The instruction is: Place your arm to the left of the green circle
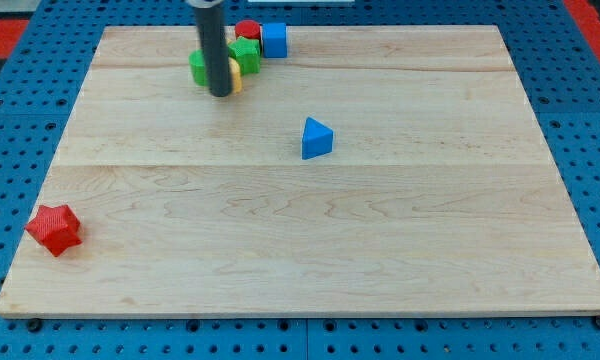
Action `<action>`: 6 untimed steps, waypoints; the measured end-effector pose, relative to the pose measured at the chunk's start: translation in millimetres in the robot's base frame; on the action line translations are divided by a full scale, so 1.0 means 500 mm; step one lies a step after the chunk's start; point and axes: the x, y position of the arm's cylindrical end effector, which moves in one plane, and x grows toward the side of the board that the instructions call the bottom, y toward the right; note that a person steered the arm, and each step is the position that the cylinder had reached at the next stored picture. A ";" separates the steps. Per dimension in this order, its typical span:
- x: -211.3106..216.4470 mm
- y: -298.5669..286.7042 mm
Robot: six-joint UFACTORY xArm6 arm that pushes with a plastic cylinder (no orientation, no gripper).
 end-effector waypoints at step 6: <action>-0.097 -0.159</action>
